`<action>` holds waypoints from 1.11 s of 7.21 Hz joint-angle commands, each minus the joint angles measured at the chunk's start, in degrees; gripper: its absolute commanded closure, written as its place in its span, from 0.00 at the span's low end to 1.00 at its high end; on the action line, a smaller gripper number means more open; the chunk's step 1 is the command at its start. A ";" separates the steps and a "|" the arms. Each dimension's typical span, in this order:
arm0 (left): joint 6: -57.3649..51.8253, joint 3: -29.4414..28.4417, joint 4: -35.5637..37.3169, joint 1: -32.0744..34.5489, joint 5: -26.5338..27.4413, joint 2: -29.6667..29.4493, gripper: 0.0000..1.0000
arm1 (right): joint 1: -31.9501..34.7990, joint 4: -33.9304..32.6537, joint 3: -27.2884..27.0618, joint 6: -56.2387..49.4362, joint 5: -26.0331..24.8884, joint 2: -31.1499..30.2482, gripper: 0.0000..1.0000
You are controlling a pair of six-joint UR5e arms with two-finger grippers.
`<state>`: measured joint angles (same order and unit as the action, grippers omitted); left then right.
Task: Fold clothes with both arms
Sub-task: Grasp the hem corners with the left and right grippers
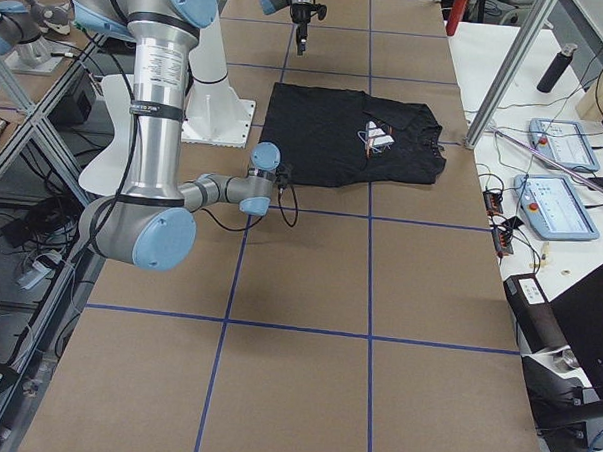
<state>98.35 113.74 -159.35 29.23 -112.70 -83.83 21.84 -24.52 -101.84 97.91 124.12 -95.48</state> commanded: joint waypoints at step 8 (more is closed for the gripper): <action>-0.09 -0.10 0.01 0.04 -0.16 0.25 0.05 | -1.10 -1.93 -0.02 0.61 -0.63 0.74 0.73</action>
<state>98.27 113.65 -159.37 29.27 -112.92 -83.60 20.72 -26.44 -101.84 98.09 123.63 -94.78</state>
